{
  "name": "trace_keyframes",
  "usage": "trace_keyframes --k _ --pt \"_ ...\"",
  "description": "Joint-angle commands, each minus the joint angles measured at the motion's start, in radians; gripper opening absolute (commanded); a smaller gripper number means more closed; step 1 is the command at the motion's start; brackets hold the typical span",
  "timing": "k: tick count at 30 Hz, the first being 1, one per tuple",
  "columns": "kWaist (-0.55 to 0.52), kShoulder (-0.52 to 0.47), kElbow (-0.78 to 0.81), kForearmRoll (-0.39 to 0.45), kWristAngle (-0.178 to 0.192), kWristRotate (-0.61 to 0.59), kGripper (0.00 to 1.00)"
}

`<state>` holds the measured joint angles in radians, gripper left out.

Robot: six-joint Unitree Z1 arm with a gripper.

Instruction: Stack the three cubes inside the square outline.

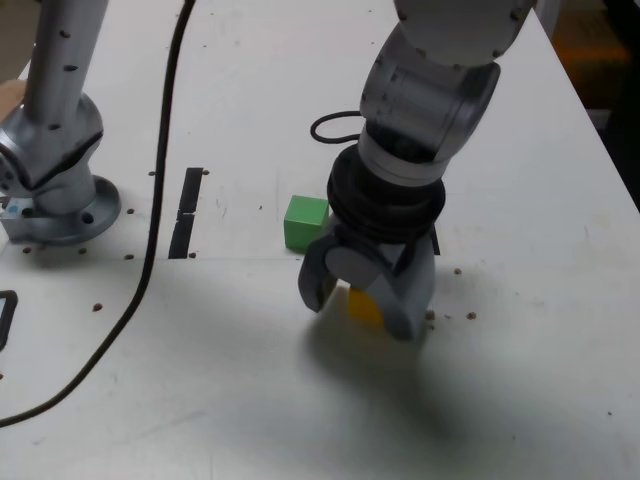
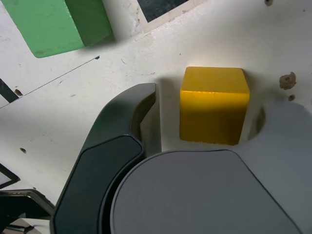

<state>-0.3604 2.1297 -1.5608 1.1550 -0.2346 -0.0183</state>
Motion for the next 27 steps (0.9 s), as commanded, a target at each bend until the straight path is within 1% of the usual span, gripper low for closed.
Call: trace_keyframes --k 1,2,4,7,12,16,27 --pt "0.005 0.004 0.002 0.003 0.0 -0.005 0.44" --pt "0.006 0.004 0.001 0.003 0.0 -0.007 0.36" --pt "0.006 0.004 -0.003 0.002 -0.001 -0.009 0.29" --pt "0.006 0.003 -0.007 0.002 -0.004 -0.011 0.24" --pt "0.006 0.0 -0.01 0.004 -0.01 -0.018 0.2" --pt "0.006 -0.007 -0.006 0.013 -0.013 -0.034 0.19" --pt "-0.006 -0.093 -0.013 0.149 -0.009 -0.16 0.19"
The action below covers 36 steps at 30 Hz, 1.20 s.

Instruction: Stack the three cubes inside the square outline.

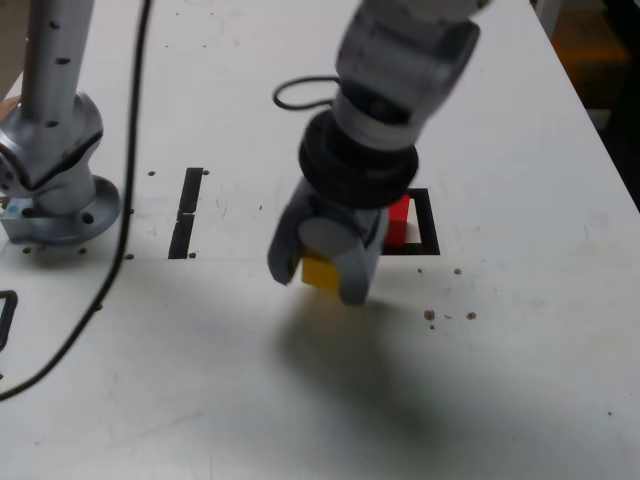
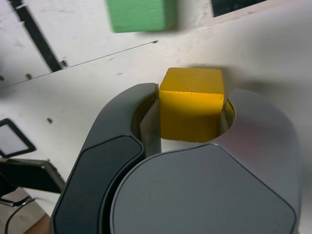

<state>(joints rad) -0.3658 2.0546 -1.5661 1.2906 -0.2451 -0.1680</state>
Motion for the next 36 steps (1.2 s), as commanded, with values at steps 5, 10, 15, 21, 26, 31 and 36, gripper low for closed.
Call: trace_keyframes --k 5,10,15,21,26,31,36 --pt "0.007 -0.049 -0.048 0.063 0.016 -0.031 0.19" --pt "0.034 -0.055 -0.091 0.091 0.033 -0.029 0.19" --pt "0.085 -0.049 -0.158 0.122 0.054 -0.011 0.19" --pt "0.174 -0.029 -0.202 0.133 0.06 0.04 0.19" --pt "0.22 -0.011 -0.206 0.124 0.06 0.076 0.19" --pt "0.239 0.015 -0.212 0.103 0.06 0.106 0.19" --pt "0.242 0.047 -0.223 0.078 0.057 0.127 0.19"
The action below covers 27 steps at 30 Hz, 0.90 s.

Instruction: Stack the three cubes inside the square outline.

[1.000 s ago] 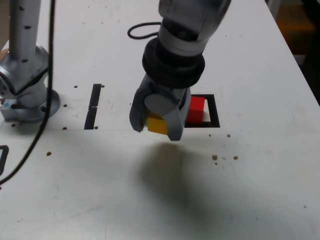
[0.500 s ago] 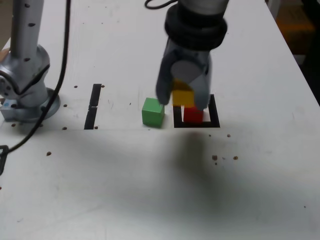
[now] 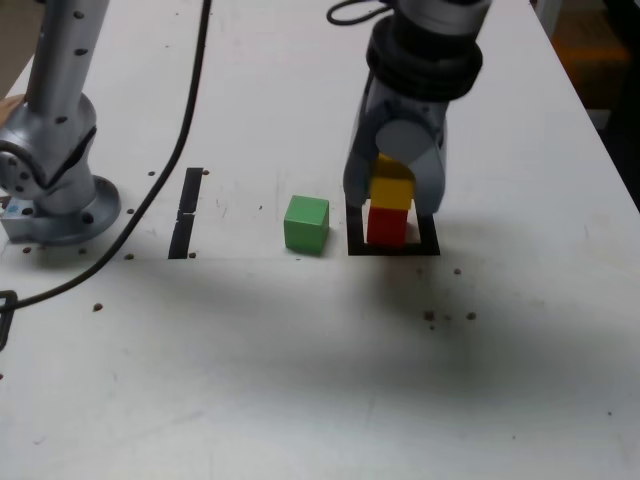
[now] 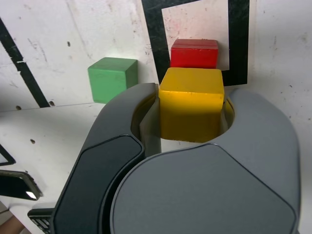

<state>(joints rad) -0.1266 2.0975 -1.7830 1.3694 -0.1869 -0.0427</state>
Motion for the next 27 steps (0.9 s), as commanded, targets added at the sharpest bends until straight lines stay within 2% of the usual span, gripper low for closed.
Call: trace_keyframes --k 1,27 --pt "0.002 0.006 -0.006 -0.004 -0.002 0.003 0.19" --pt "0.019 -0.012 0.044 -0.027 -0.004 0.028 0.25"
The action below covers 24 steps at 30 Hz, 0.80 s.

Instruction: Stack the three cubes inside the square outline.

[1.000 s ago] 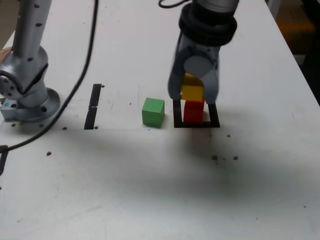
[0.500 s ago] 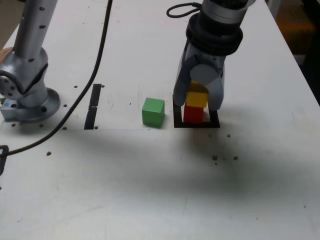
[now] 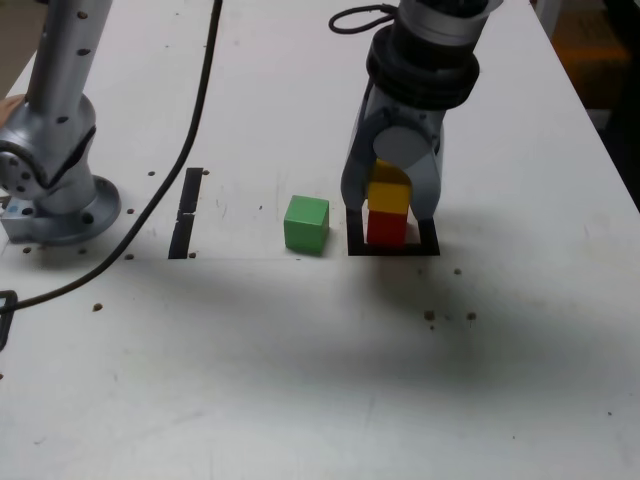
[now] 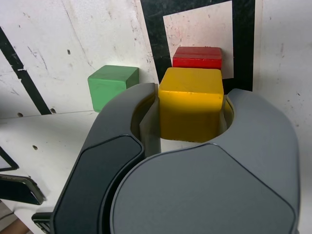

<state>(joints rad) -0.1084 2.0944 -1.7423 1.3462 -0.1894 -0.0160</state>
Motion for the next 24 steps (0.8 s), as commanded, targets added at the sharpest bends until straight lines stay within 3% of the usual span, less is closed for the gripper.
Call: trace_keyframes --k 1,6,15,24 --pt "0.001 -0.009 0.005 -0.006 -0.001 0.003 0.26" --pt "0.001 -0.01 0.014 -0.012 -0.01 0.005 0.32" --pt "0.002 -0.011 0.023 -0.013 -0.031 0.014 0.59" --pt "0.003 -0.014 0.029 -0.013 -0.031 0.016 0.69"
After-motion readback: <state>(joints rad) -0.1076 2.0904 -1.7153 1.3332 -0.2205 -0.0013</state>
